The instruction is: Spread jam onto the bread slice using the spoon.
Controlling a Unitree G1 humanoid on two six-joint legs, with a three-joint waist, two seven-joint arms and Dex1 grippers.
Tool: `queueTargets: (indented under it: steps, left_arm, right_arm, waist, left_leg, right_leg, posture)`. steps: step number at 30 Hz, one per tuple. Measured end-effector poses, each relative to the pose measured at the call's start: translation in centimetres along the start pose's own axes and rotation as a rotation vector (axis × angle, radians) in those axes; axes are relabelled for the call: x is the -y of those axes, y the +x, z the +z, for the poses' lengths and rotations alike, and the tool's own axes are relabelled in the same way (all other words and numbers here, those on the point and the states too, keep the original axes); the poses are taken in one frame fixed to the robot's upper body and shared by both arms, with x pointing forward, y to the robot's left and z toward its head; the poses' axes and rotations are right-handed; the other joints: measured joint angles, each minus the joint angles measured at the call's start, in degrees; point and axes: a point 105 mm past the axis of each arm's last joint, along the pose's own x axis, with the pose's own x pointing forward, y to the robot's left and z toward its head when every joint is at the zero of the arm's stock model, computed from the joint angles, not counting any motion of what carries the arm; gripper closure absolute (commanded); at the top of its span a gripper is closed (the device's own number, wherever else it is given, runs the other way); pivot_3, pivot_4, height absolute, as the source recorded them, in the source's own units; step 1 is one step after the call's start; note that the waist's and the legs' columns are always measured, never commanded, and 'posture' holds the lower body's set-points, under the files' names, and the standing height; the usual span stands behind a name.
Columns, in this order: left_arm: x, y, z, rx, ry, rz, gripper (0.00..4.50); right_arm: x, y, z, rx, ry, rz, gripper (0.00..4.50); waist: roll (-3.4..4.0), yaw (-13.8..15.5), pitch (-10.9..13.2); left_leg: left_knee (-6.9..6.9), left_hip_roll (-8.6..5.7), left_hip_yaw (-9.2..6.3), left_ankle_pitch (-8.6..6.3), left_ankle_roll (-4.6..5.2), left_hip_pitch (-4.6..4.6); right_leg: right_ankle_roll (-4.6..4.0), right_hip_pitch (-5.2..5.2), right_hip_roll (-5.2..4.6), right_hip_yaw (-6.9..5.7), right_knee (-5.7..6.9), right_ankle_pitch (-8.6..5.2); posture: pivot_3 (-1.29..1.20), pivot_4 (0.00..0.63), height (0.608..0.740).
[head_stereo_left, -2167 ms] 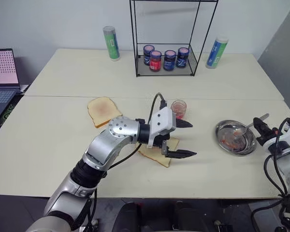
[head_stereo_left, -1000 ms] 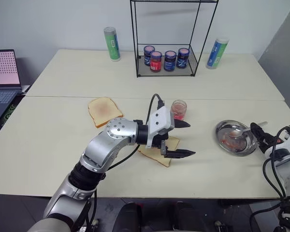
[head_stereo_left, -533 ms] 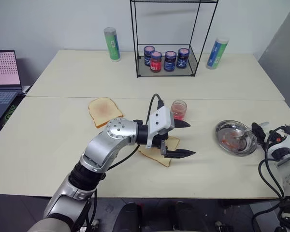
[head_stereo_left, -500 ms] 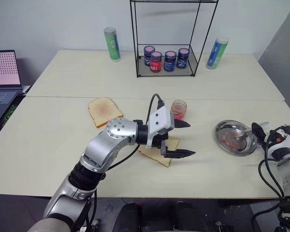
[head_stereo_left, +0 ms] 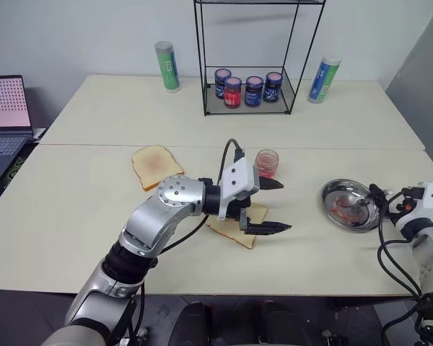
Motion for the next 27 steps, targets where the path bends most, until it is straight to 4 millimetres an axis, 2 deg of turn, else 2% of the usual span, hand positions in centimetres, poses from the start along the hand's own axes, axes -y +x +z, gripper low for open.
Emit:
queueTargets:
  steps: [7, 10, 13, 15, 17, 19, 22, 23, 25, 27]
  left_arm:
    - [-0.3, -0.3, 0.2, 0.005, 0.001, 0.018, 0.0]
    - [-1.3, -1.9, 0.3, 0.0, -0.014, 0.074, 0.0]
    - [-2.7, -5.0, 0.1, -0.039, -0.042, 0.171, 0.0]
    - [-3.0, -7.6, -0.4, -0.086, -0.069, 0.238, 0.0]
    - [-3.0, -9.1, -0.8, -0.119, -0.091, 0.271, 0.0]
    - [-2.7, -10.5, -1.1, -0.147, -0.116, 0.302, 0.0]
    - [-2.4, -14.0, -1.7, -0.22, -0.172, 0.397, 0.0]
    - [-2.0, -15.3, -2.0, -0.251, -0.185, 0.428, 0.0]
    - [-1.4, -17.1, -2.9, -0.306, -0.225, 0.471, 0.0]
    - [-0.6, -18.0, -3.7, -0.324, -0.273, 0.483, 0.0]
  right_arm:
    - [0.2, -0.2, 0.8, 0.026, 0.008, -0.008, 0.06]
    - [0.2, -0.6, 3.3, 0.08, 0.037, 0.01, 0.06]
    - [-0.5, -1.2, 6.8, 0.126, 0.009, 0.085, 0.06]
    - [-2.4, -1.7, 8.9, 0.121, 0.007, 0.212, 0.06]
    - [-4.0, -2.2, 9.9, 0.107, 0.011, 0.316, 0.06]
    - [-6.4, -3.0, 10.4, 0.059, 0.003, 0.464, 0.06]
    - [-10.9, -5.5, 10.2, -0.084, -0.055, 0.759, 0.06]
    - [-12.4, -7.0, 9.6, -0.159, -0.106, 0.869, 0.06]
    - [-14.0, -8.8, 8.2, -0.252, -0.143, 0.989, 0.06]
    - [-15.1, -9.6, 7.2, -0.302, -0.137, 1.059, 0.06]
  waist:
    - [0.03, 0.0, 0.0]
    - [0.07, -0.1, 0.0]
    - [0.09, -0.3, 0.0]
    - [0.09, -0.4, 0.0]
    - [0.08, -0.3, 0.0]
    - [0.07, -0.1, 0.0]
    - [0.04, -0.1, 0.0]
    - [0.04, 0.0, 0.0]
    - [-0.09, 0.1, 0.0]
    - [-0.14, 0.2, 0.0]
  left_leg:
    - [0.01, 0.0, 0.01, 0.0, 0.0, 0.0]
    - [0.01, 0.03, 0.0, 0.0, 0.0, 0.04]
    - [0.0, 0.06, -0.02, 0.0, 0.0, 0.08]
    - [0.0, 0.09, -0.02, 0.0, 0.0, 0.09]
    - [0.0, 0.1, -0.06, 0.0, 0.0, 0.08]
    - [0.02, 0.08, -0.07, 0.0, 0.0, 0.07]
    - [0.01, 0.12, -0.14, -0.01, 0.01, 0.05]
    - [-0.06, 0.09, -0.12, -0.01, 0.01, 0.06]
    - [-0.04, 0.13, -0.15, -0.02, 0.02, 0.06]
    - [0.0, 0.02, -0.11, -0.02, 0.02, 0.05]
  right_leg:
    - [0.0, 0.0, 0.0, 0.02, 0.02, 0.0]
    - [0.0, 0.0, 0.0, 0.01, 0.06, 0.0]
    - [0.0, 0.0, 0.02, -0.01, 0.11, 0.0]
    - [0.0, 0.0, 0.03, -0.01, 0.11, 0.0]
    - [0.0, 0.03, 0.02, -0.08, 0.09, 0.0]
    - [0.0, 0.05, 0.01, -0.09, 0.07, 0.0]
    - [0.0, 0.05, -0.02, -0.16, 0.03, -0.01]
    - [0.0, 0.04, -0.06, -0.15, -0.01, -0.01]
    - [0.0, 0.08, -0.25, -0.19, -0.04, -0.02]
    - [0.02, 0.07, -0.36, -0.19, -0.03, -0.03]
  posture:
    - [0.0, 0.15, 0.74]
    - [0.0, 0.15, 0.74]
    - [0.0, 0.15, 0.74]
    - [0.0, 0.15, 0.74]
    - [0.0, 0.15, 0.74]
    - [0.0, 0.15, 0.74]
    - [0.0, 0.15, 0.74]
    - [0.0, 0.15, 0.74]
    - [0.0, 0.15, 0.74]
    - [0.0, 0.15, 0.74]
